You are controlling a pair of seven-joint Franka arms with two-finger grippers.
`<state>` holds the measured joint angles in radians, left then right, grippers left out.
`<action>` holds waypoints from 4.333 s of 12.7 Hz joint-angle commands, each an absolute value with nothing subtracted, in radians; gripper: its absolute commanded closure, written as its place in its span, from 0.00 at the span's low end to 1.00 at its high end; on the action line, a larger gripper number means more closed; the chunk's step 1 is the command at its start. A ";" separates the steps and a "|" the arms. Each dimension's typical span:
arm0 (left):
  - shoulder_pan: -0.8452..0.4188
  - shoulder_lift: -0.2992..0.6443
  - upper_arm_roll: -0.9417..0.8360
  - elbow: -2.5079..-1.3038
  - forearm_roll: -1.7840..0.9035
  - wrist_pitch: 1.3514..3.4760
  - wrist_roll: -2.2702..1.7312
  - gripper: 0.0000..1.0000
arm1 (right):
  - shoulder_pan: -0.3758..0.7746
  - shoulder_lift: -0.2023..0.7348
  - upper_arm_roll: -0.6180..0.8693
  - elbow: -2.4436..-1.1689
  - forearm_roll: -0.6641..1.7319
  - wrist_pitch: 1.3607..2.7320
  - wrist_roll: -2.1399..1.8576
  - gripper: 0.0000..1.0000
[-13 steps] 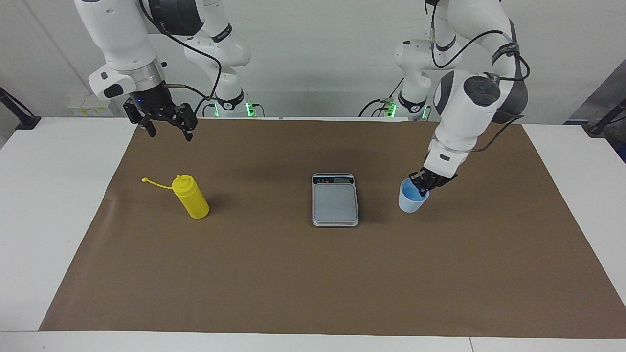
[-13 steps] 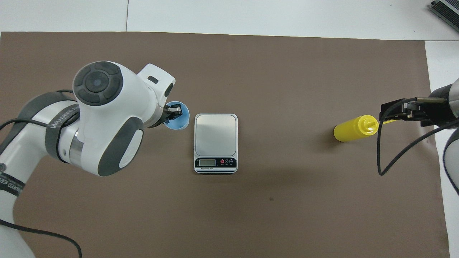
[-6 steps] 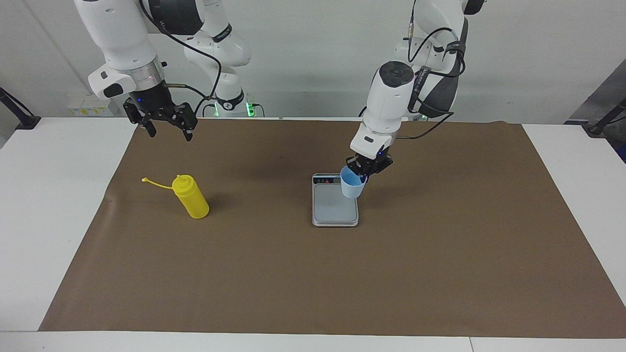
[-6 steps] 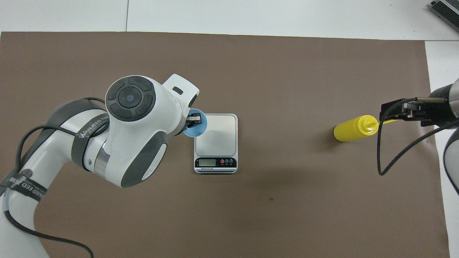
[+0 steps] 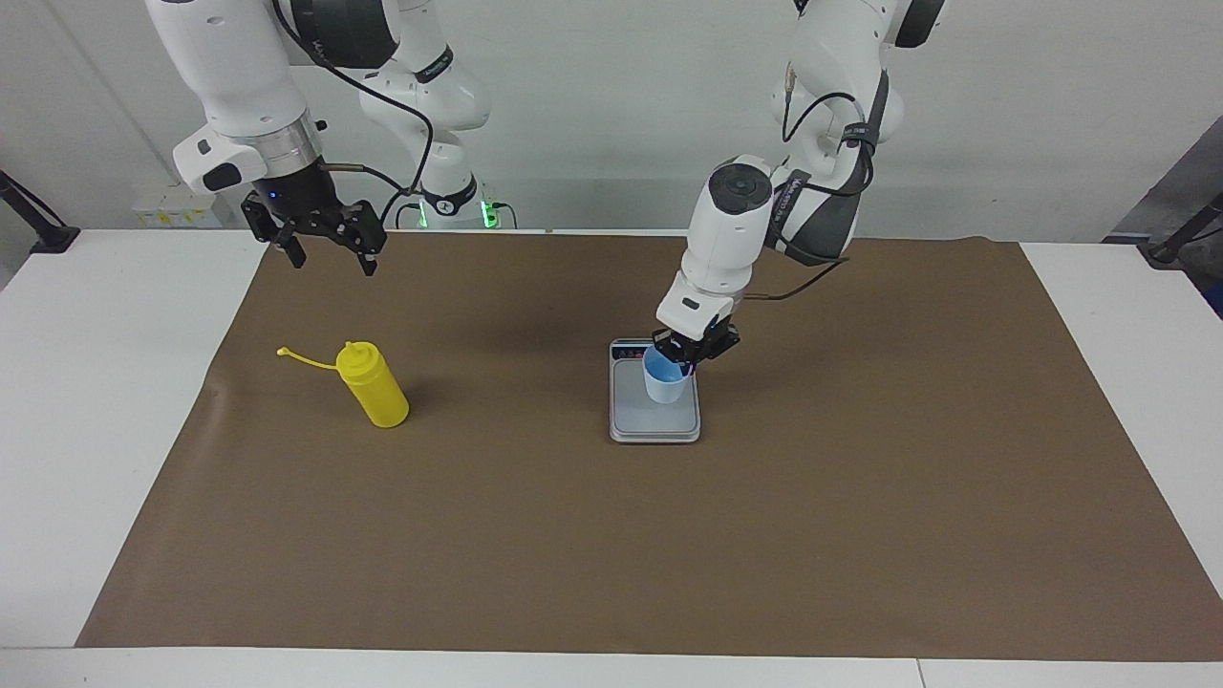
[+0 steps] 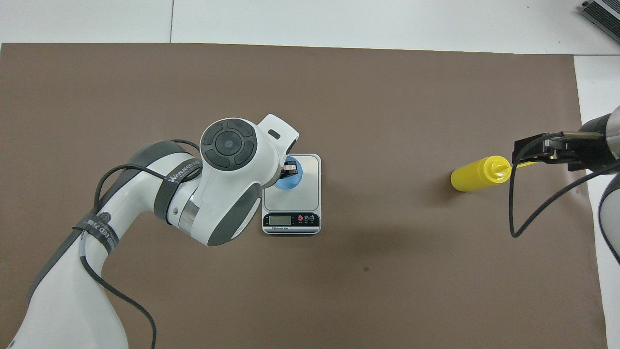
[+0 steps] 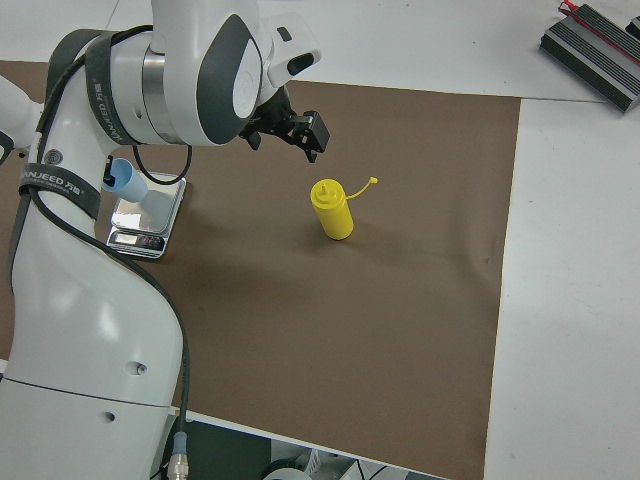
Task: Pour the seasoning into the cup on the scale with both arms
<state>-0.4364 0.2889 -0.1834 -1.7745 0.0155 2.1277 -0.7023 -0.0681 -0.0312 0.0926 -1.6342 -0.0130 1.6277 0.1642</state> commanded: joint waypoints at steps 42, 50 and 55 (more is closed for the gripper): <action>0.083 -0.100 -0.152 -1.672 -0.020 1.574 0.077 0.00 | -0.491 0.233 0.089 -2.204 1.299 2.022 -2.043 0.00; 0.097 -0.098 -0.147 -1.655 -0.031 1.539 0.015 0.00 | -0.442 0.255 0.089 -2.204 1.368 1.991 -2.086 0.00; 0.101 -0.098 -0.150 -1.654 -0.031 1.543 0.015 0.00 | -0.391 0.256 0.091 -2.206 1.437 1.997 -2.083 0.00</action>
<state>0.0872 -0.0807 -0.1429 -1.6479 -0.0135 1.5557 0.0262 -0.3960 0.2599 0.0873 -2.2038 1.4055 2.0020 -2.0715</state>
